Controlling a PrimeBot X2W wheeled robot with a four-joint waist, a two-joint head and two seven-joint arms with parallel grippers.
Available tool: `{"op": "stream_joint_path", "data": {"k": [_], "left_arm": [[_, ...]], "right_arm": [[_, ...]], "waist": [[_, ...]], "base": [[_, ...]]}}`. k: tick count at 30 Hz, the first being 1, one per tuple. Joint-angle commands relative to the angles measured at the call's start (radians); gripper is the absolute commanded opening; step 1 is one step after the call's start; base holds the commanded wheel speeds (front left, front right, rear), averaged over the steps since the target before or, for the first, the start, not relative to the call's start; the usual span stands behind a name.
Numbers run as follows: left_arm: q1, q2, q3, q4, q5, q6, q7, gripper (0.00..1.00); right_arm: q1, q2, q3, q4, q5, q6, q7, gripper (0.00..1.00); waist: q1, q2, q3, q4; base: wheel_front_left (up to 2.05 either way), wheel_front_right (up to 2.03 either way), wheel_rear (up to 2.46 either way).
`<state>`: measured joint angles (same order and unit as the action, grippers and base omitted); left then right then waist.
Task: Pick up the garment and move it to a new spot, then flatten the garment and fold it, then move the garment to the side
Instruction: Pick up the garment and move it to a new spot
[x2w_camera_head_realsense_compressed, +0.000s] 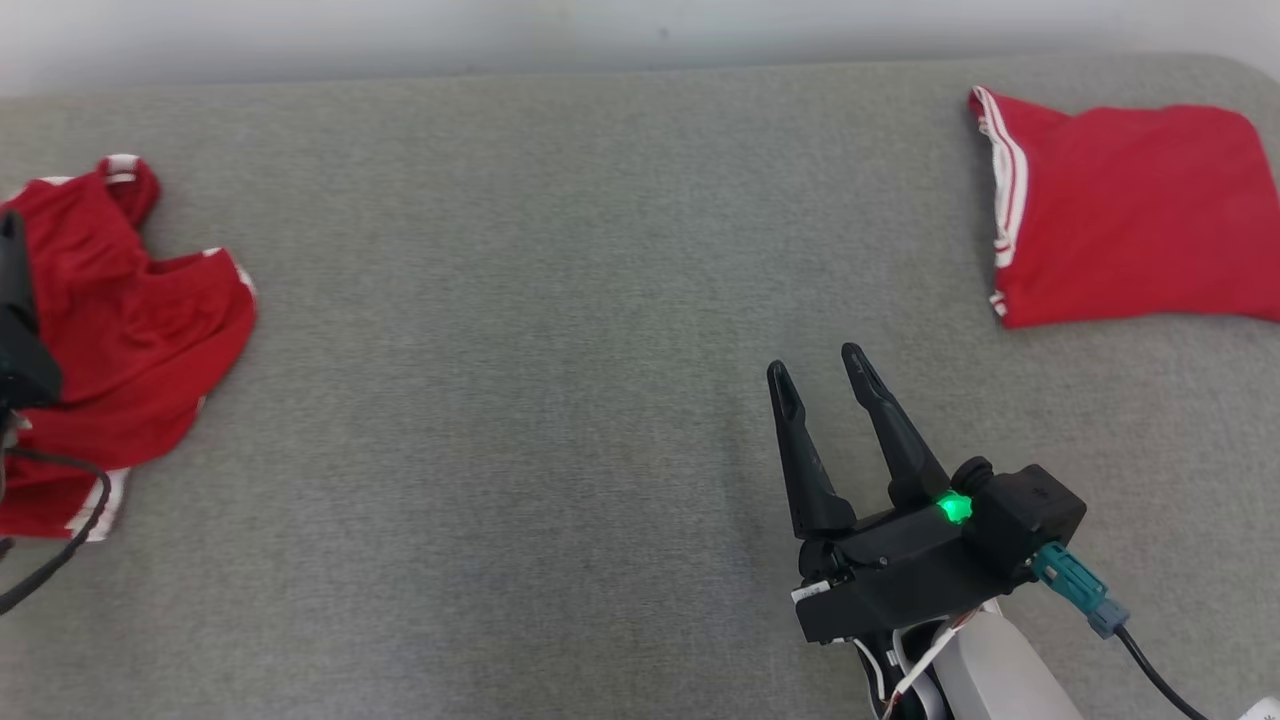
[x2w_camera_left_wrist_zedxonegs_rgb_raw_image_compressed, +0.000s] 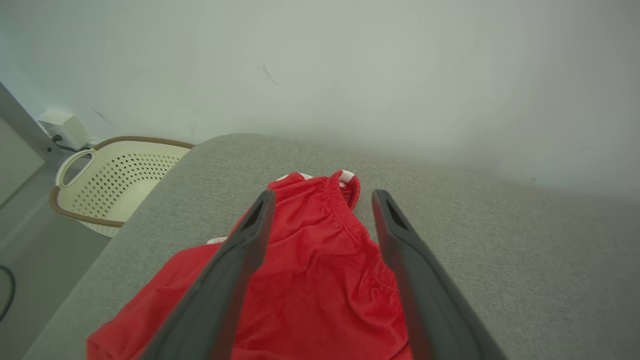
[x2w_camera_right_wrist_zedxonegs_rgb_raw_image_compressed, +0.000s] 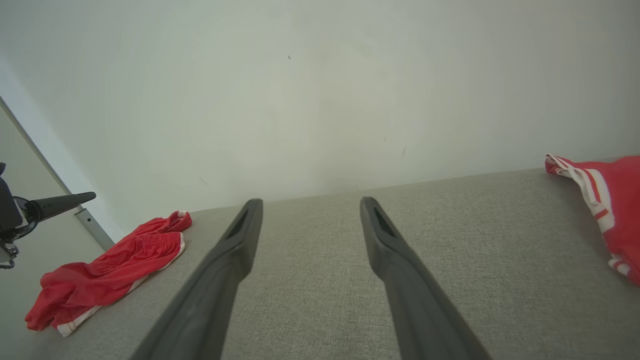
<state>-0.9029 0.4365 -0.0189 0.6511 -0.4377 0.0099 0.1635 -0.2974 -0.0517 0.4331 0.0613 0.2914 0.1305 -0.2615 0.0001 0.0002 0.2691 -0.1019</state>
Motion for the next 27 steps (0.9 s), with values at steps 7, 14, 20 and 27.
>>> {"op": "stream_joint_path", "data": {"k": [7, 14, 20, 27], "left_arm": [[-0.062, 0.032, -0.052, 0.163, 0.04, -0.027, 0.054, 1.0], [-0.098, 0.038, -0.084, 0.31, 0.037, -0.045, 0.141, 1.0], [-0.136, 0.03, -0.115, 0.403, 0.049, -0.037, 0.235, 1.0], [-0.152, 0.029, -0.146, 0.432, 0.067, -0.059, 0.208, 0.0]], "right_arm": [[-0.01, 0.002, 0.005, 0.003, 0.006, 0.001, -0.005, 1.0], [-0.01, 0.002, 0.008, 0.0, 0.006, 0.001, -0.005, 1.0], [-0.014, 0.002, 0.008, -0.001, -0.003, 0.001, -0.005, 1.0], [-0.02, 0.002, 0.009, 0.006, -0.009, 0.001, -0.005, 1.0]], "waist": [[-0.0001, -0.0002, 0.043, -0.064], [-0.0001, -0.0002, 0.054, -0.082], [-0.0001, -0.0002, 0.064, -0.086], [-0.0001, -0.0002, 0.069, -0.087]], "base": [[0.0, 0.0, 0.0], [0.0, 0.0, 0.0], [0.0, 0.0, 0.0], [0.0, 0.0, 0.0]]}}
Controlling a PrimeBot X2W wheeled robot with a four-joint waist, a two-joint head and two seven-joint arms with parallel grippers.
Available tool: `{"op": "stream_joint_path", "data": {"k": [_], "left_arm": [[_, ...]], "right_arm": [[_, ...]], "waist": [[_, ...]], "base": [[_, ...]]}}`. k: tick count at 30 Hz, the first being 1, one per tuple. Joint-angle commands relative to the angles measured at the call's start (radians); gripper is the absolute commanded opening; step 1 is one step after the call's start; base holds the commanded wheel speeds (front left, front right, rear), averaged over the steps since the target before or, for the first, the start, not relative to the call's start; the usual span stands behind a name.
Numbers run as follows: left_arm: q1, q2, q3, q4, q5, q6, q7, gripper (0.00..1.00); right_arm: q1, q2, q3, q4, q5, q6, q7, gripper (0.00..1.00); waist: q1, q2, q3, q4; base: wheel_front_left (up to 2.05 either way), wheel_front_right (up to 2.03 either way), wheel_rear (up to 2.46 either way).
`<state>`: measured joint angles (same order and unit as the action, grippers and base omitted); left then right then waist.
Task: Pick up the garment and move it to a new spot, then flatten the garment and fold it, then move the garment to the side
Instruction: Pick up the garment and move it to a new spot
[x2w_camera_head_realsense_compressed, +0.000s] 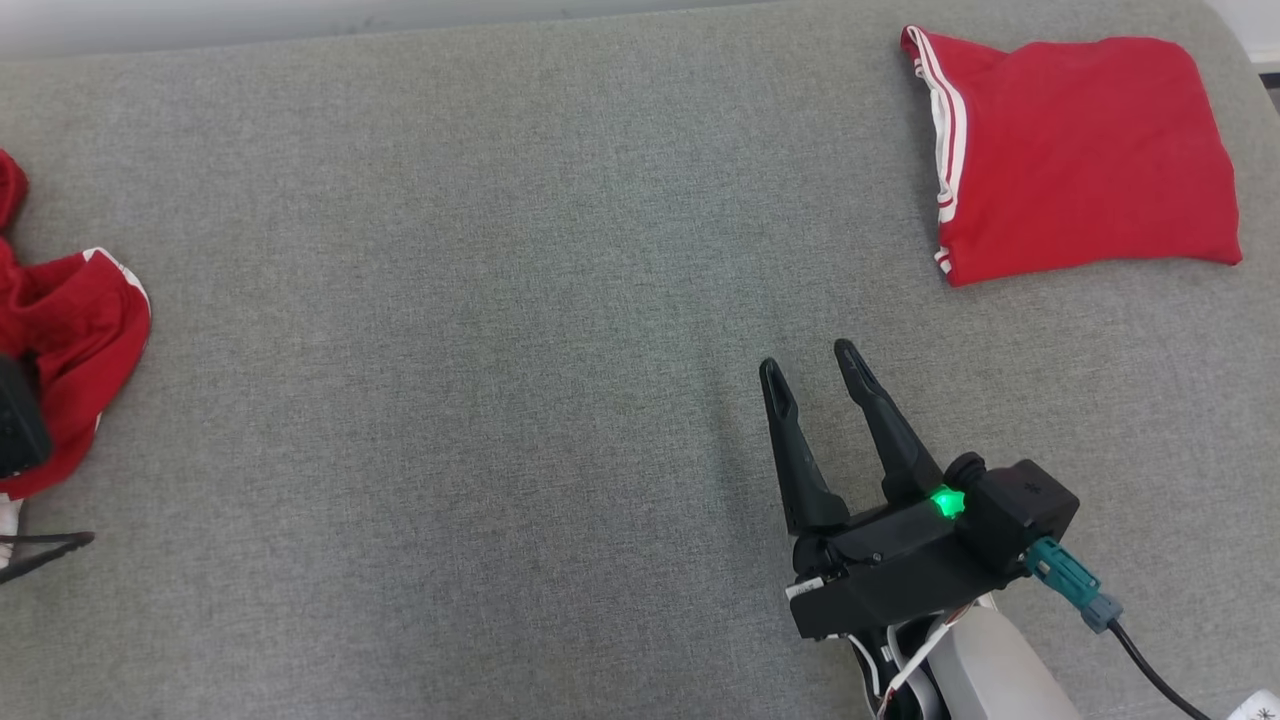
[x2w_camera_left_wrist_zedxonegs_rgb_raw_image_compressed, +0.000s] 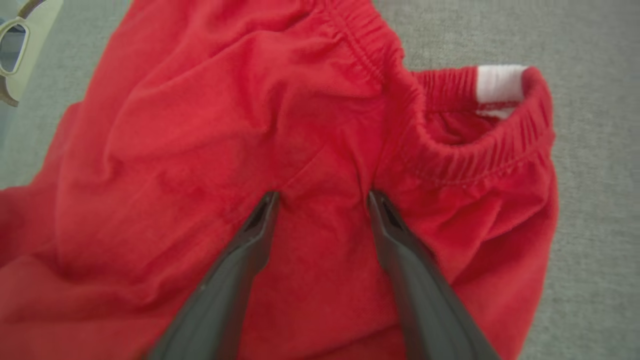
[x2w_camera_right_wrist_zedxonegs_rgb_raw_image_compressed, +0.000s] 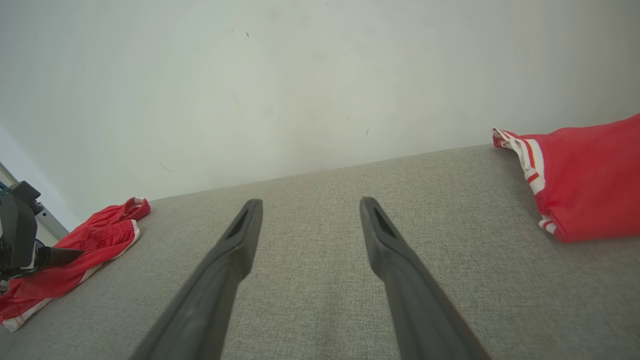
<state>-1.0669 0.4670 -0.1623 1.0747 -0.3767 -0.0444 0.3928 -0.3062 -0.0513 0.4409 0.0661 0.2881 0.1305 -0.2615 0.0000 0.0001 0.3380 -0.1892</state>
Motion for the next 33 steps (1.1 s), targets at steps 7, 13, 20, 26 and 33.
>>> {"op": "stream_joint_path", "data": {"k": [7, 13, 20, 26, 33], "left_arm": [[0.023, -0.011, -0.001, -0.003, -0.011, -0.034, -0.204, 0.0], [0.032, -0.031, -0.015, -0.033, -0.017, -0.062, -0.347, 0.0], [0.028, -0.059, -0.054, -0.106, -0.012, -0.075, -0.421, 0.0], [0.027, -0.065, -0.096, -0.219, -0.017, -0.084, -0.424, 0.0], [0.071, -0.077, -0.133, -0.429, -0.039, -0.083, -0.364, 0.0]], "right_arm": [[0.011, 0.001, -0.012, 0.017, -0.017, 0.001, -0.005, 1.0], [0.034, 0.001, -0.035, 0.029, -0.02, 0.001, -0.005, 1.0], [0.058, 0.001, -0.064, 0.041, -0.025, 0.001, -0.005, 1.0], [0.09, 0.001, -0.095, 0.039, -0.024, 0.001, -0.005, 1.0], [0.119, 0.001, -0.119, 0.032, -0.011, 0.001, -0.005, 1.0]], "waist": [[0.0, -0.0001, -0.037, 0.027], [0.0, -0.0001, -0.097, 0.065], [0.0, -0.0001, -0.153, 0.099], [0.0, -0.0001, -0.192, 0.11], [0.0, -0.0001, -0.218, 0.09]], "base": [[0.0, 0.0, 0.0], [0.0, 0.0, 0.0], [0.0, 0.0, 0.0], [0.0, 0.0, 0.0], [0.0, 0.0, 0.0]]}}
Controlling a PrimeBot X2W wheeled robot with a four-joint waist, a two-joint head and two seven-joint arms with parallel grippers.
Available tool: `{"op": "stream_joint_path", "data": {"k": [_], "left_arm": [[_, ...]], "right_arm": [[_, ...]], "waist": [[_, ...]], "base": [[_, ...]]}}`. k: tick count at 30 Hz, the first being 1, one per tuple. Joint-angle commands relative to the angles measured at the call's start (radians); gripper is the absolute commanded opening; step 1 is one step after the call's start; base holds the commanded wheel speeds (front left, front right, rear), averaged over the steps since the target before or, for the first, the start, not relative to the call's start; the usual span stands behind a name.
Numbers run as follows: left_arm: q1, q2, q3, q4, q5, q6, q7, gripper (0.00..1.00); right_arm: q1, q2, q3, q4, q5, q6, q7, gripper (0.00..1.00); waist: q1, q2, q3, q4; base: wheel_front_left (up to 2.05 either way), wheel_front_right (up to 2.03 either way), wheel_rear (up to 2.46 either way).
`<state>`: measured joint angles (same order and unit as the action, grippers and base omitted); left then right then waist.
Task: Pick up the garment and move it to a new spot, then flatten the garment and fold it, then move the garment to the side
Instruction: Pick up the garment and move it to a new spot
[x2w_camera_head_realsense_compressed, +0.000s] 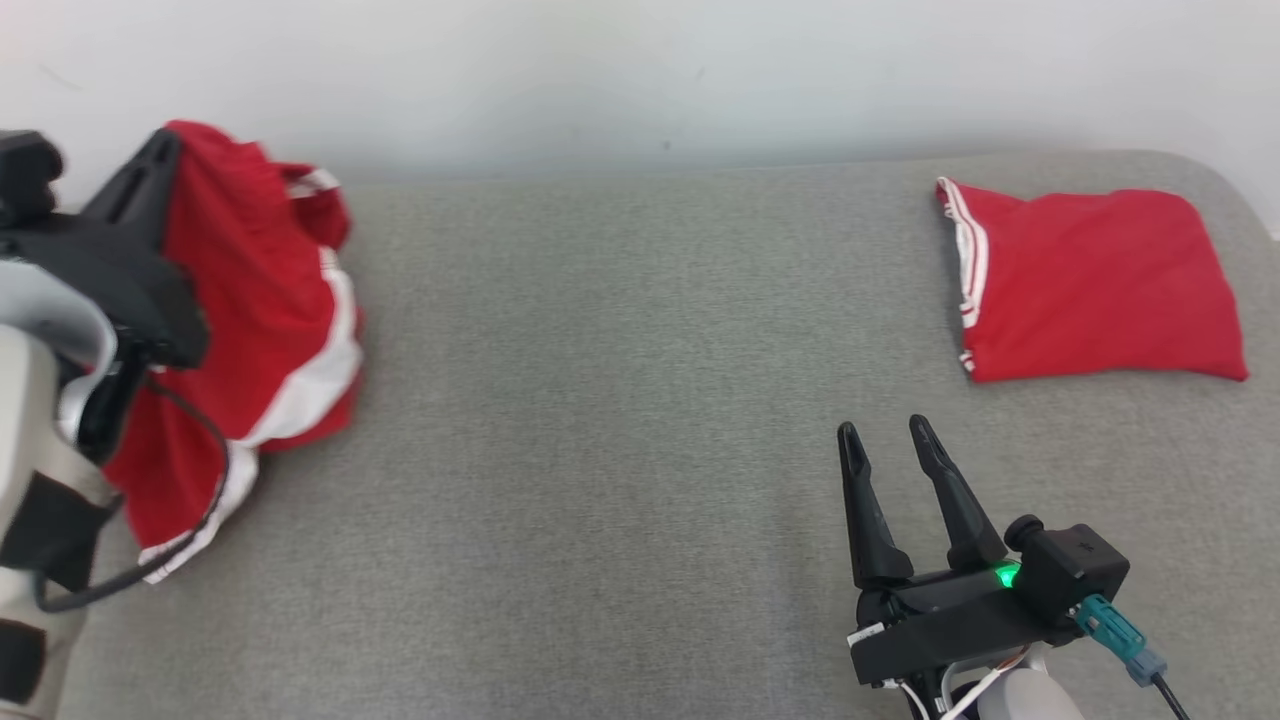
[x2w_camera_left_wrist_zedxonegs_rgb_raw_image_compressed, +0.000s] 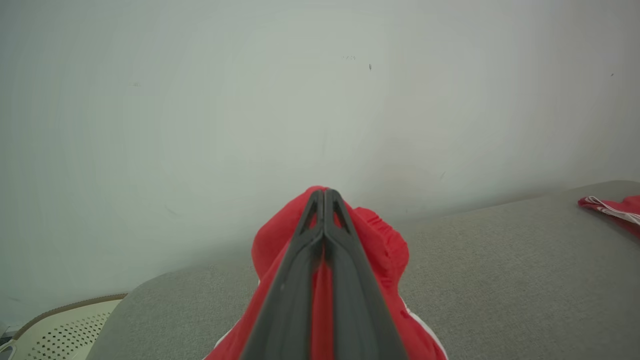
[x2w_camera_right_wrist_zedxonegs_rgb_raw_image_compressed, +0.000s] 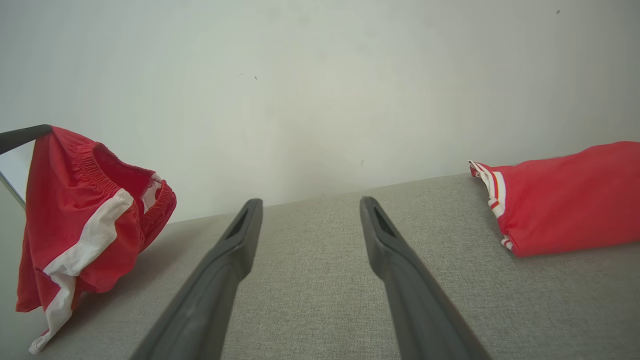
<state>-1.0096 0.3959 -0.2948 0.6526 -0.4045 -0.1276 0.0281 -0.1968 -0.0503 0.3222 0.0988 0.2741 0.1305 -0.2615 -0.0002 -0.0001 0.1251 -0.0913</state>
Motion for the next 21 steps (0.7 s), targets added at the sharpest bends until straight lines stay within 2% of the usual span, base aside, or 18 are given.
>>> {"op": "stream_joint_path", "data": {"k": [1, 6, 12, 21], "left_arm": [[0.026, -0.007, -0.003, -0.045, -0.015, 0.003, 0.017, 0.0], [0.103, -0.025, -0.028, -0.257, -0.029, 0.024, 0.097, 0.0], [0.209, -0.076, -0.089, -0.478, -0.041, 0.06, 0.181, 0.0], [0.293, -0.185, -0.213, -0.632, -0.048, 0.077, 0.229, 0.0]], "right_arm": [[0.011, 0.0, -0.002, -0.003, 0.005, 0.001, -0.005, 1.0], [0.027, 0.0, -0.015, -0.007, 0.01, 0.001, -0.005, 1.0], [0.031, 0.0, -0.024, -0.014, 0.016, 0.001, -0.005, 1.0], [0.042, 0.0, -0.039, -0.029, 0.009, 0.001, -0.005, 1.0]], "waist": [[0.0002, 0.0001, -0.007, -0.014], [0.0002, 0.0001, -0.013, -0.048], [0.0002, 0.0001, -0.01, -0.088], [0.0002, 0.0001, -0.008, -0.12]], "base": [[0.0, 0.0, 0.0], [0.0, 0.0, 0.0], [0.0, 0.0, 0.0], [0.0, 0.0, 0.0]]}}
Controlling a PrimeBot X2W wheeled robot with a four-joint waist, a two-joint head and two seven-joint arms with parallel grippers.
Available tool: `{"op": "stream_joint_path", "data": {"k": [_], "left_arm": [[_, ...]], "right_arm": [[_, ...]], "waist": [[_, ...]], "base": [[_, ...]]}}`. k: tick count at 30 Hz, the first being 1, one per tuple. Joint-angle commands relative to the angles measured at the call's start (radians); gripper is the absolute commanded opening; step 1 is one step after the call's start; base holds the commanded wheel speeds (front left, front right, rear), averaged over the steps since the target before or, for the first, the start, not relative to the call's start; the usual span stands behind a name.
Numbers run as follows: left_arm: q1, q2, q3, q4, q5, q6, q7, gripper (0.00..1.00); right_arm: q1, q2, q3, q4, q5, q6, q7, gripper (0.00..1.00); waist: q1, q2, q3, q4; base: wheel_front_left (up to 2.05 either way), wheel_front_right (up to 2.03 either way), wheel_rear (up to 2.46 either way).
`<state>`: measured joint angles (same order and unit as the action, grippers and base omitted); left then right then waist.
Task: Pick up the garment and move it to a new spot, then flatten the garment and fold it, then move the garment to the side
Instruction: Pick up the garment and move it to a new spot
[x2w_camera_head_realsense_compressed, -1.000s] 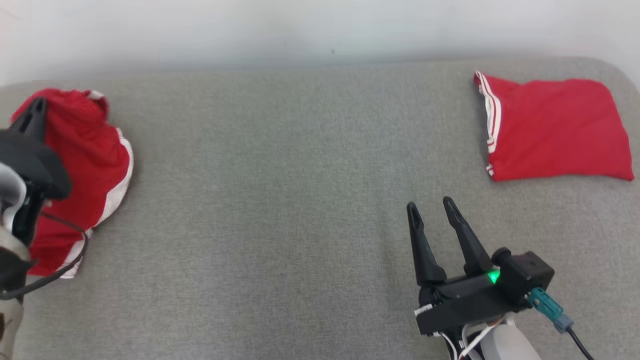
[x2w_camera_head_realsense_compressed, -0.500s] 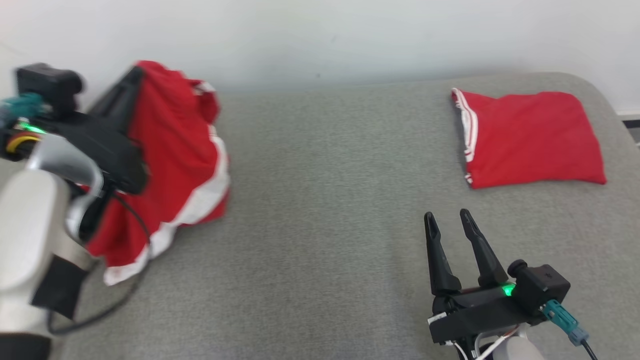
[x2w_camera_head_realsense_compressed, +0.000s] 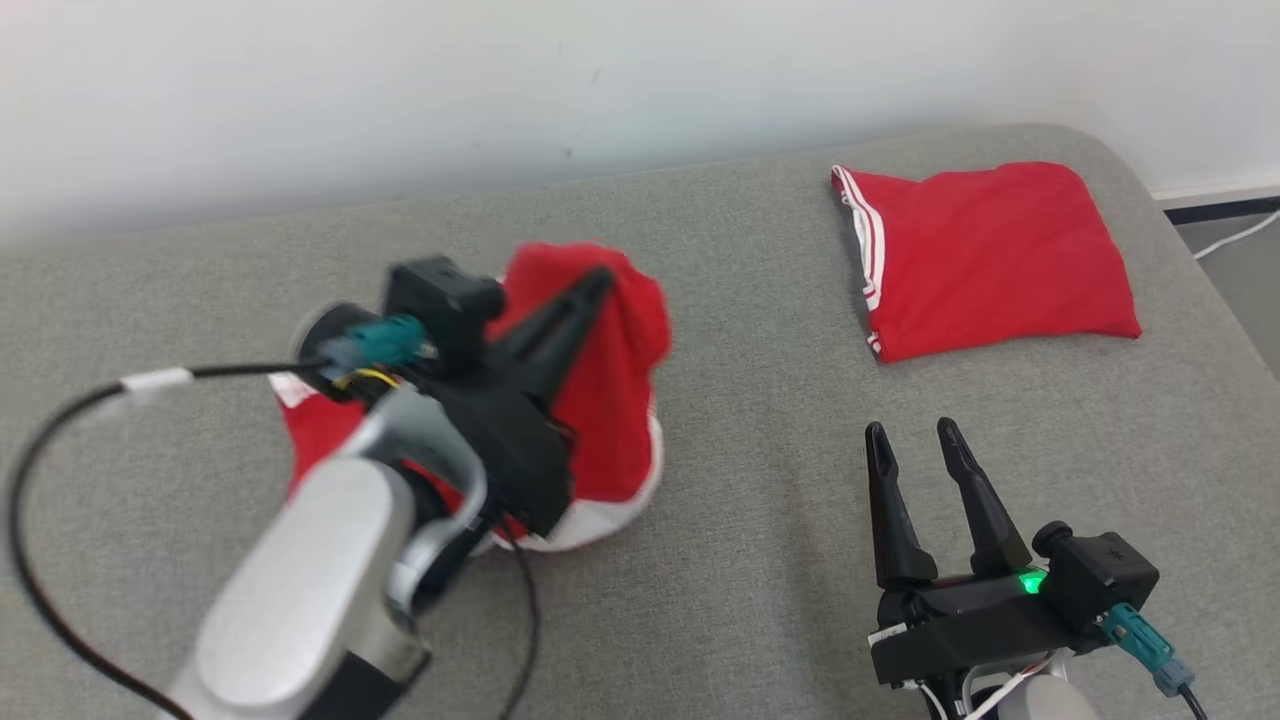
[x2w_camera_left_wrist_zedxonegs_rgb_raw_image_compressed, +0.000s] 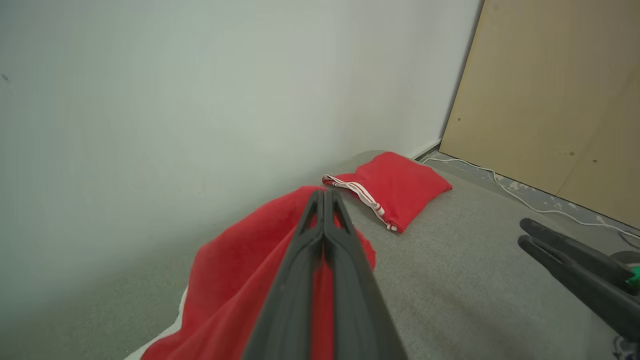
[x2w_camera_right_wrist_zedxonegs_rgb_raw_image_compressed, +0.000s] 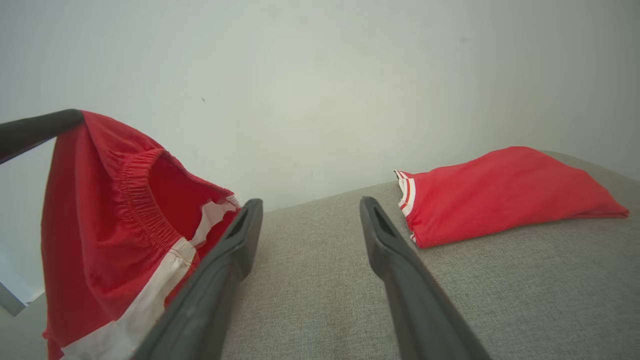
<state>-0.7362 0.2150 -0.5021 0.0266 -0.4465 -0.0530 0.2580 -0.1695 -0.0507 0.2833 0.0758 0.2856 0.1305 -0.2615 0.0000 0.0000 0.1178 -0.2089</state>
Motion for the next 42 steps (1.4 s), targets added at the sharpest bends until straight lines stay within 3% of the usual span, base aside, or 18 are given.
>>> {"op": "stream_joint_path", "data": {"k": [1, 7, 14, 16, 19, 24, 37, 42], "left_arm": [[0.03, -0.016, -0.022, -0.013, -0.006, 0.003, 0.003, 0.0], [0.112, -0.087, -0.091, 0.027, -0.037, -0.001, -0.024, 0.0], [0.182, -0.127, -0.145, 0.152, -0.043, -0.01, -0.127, 0.0], [0.188, -0.134, -0.161, 0.191, -0.026, -0.01, -0.169, 1.0], [0.204, -0.144, -0.168, 0.221, -0.04, -0.009, -0.229, 1.0], [0.241, -0.13, -0.131, 0.235, -0.036, 0.032, -0.311, 1.0], [0.416, 0.049, 0.03, 0.215, -0.058, 0.172, -0.391, 1.0], [0.462, 0.091, 0.064, 0.228, -0.082, 0.187, -0.39, 1.0]], "right_arm": [[0.018, 0.0, -0.003, -0.007, -0.004, 0.001, -0.005, 1.0], [0.027, 0.0, -0.011, -0.007, -0.007, 0.001, -0.005, 1.0], [0.033, 0.0, -0.012, 0.001, -0.02, 0.001, -0.005, 1.0], [0.036, 0.0, -0.011, 0.005, -0.024, 0.001, -0.005, 1.0], [0.042, 0.0, -0.018, 0.007, -0.025, 0.001, -0.005, 1.0], [0.065, 0.0, -0.024, 0.006, -0.02, 0.001, -0.005, 1.0], [0.093, 0.0, -0.021, -0.003, -0.015, 0.001, -0.005, 1.0], [0.1, 0.0, -0.029, -0.005, -0.025, 0.001, -0.005, 1.0]], "waist": [[0.0, 0.0, -0.001, -0.004], [0.0, 0.0, -0.01, -0.007], [0.0, 0.0, -0.021, -0.001], [0.0, 0.0, -0.026, 0.004], [0.0, 0.0, -0.039, 0.017], [0.0, 0.0, -0.062, 0.052], [0.0, 0.0, -0.083, 0.083], [0.0, 0.0, -0.076, 0.082]], "base": [[0.0, 0.0, 0.0], [0.0, 0.0, 0.0], [0.0, 0.0, 0.0], [0.0, 0.0, 0.0], [0.0, 0.0, 0.0], [0.0, 0.0, 0.0], [0.0, 0.0, 0.0], [0.0, 0.0, 0.0]]}}
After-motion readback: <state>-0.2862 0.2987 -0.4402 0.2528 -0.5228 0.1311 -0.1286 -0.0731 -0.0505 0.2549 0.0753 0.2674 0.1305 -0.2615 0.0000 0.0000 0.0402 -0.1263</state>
